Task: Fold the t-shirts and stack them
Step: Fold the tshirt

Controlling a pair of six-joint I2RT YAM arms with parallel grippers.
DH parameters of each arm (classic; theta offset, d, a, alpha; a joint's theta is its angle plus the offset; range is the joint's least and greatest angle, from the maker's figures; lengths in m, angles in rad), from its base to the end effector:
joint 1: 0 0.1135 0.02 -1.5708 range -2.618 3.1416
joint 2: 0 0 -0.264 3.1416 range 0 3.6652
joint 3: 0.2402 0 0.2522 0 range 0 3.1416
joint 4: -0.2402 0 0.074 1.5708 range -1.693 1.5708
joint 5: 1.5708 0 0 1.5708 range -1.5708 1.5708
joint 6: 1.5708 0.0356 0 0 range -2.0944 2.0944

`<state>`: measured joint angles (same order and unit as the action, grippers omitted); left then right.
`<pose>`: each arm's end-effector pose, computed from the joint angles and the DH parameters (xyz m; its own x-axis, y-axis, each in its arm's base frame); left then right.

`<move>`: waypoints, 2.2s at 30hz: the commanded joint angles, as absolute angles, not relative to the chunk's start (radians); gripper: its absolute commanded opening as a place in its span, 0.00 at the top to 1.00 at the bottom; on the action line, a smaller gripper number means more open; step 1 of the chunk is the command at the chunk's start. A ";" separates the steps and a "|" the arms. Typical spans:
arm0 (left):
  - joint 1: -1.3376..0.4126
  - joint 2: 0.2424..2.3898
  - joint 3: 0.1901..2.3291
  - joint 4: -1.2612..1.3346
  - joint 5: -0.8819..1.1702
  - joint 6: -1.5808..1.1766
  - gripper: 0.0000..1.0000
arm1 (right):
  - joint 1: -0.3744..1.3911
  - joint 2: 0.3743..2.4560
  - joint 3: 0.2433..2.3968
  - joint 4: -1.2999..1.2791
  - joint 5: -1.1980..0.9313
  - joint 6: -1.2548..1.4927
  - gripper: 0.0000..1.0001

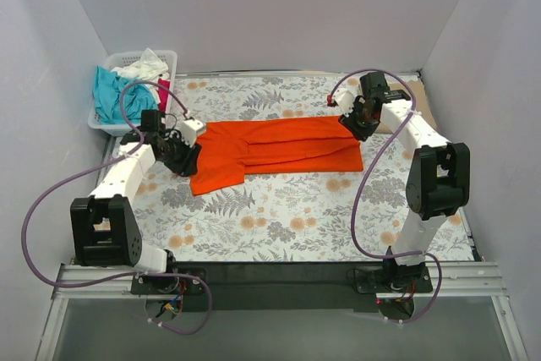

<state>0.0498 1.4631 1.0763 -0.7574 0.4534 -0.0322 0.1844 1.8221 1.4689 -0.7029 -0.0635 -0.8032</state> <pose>0.2854 -0.0014 0.2426 -0.9132 -0.0745 -0.4007 0.1069 0.9049 -0.4119 0.3831 0.0738 0.2454 -0.4404 -0.8127 -0.3816 -0.7641 0.5624 -0.3159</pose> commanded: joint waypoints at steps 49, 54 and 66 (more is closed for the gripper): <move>-0.183 1.936 1.575 -0.551 0.164 -0.212 1.00 | 0.160 1.812 1.399 -0.793 -0.229 -0.676 0.59; -0.169 2.008 1.605 -0.482 0.189 -0.242 1.00 | 0.156 1.827 1.404 -0.793 -0.233 -0.678 0.58; -0.169 2.059 1.640 -0.459 0.198 -0.282 0.99 | 0.158 1.835 1.404 -0.793 -0.241 -0.670 0.54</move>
